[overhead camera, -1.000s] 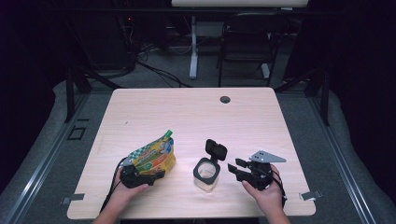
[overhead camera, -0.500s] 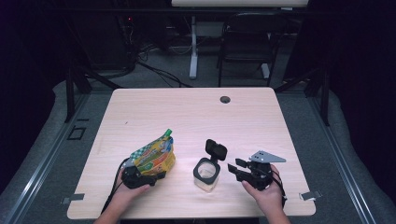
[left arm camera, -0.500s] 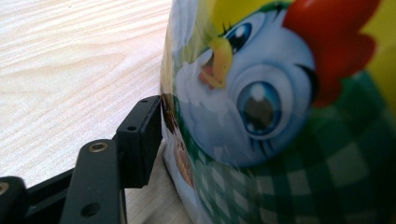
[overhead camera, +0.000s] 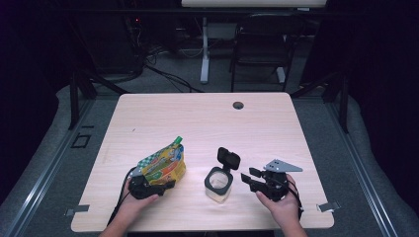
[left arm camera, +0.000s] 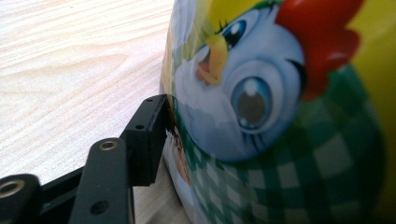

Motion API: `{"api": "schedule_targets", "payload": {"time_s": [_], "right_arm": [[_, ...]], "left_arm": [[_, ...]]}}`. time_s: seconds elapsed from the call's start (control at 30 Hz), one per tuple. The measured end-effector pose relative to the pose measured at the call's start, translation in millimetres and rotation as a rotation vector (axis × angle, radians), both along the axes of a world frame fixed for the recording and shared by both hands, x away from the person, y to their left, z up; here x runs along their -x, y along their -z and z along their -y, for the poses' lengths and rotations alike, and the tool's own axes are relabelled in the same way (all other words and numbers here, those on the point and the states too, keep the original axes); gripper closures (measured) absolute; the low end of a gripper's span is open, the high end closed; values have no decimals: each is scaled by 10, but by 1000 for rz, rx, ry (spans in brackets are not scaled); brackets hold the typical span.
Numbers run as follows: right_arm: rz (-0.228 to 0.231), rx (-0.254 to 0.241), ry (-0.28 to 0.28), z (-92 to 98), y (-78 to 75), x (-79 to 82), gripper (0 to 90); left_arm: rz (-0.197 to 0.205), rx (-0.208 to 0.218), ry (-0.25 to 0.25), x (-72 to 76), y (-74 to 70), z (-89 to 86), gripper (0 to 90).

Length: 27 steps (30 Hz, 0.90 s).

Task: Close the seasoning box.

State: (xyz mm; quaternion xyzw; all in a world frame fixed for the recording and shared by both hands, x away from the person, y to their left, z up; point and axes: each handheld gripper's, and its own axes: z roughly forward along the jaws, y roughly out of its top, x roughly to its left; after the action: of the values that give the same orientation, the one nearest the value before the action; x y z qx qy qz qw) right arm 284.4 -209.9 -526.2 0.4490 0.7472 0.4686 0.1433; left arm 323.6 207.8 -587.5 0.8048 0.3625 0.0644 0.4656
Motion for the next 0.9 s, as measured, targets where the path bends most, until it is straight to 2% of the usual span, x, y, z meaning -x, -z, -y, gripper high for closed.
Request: {"api": "schedule_targets", "payload": {"time_s": [0.37,0.43,0.9], "right_arm": [[1,-3,-4,-2,1,-1,562],[1,-1,-2,-2,2,0,562],[9,8,-2,-2,-5,2,562]], "left_arm": [[1,4,-13,-9,-2,2,489],[4,3,-20,-9,-3,-1,522],[8,9,-24,-19,-2,15,539]]}}
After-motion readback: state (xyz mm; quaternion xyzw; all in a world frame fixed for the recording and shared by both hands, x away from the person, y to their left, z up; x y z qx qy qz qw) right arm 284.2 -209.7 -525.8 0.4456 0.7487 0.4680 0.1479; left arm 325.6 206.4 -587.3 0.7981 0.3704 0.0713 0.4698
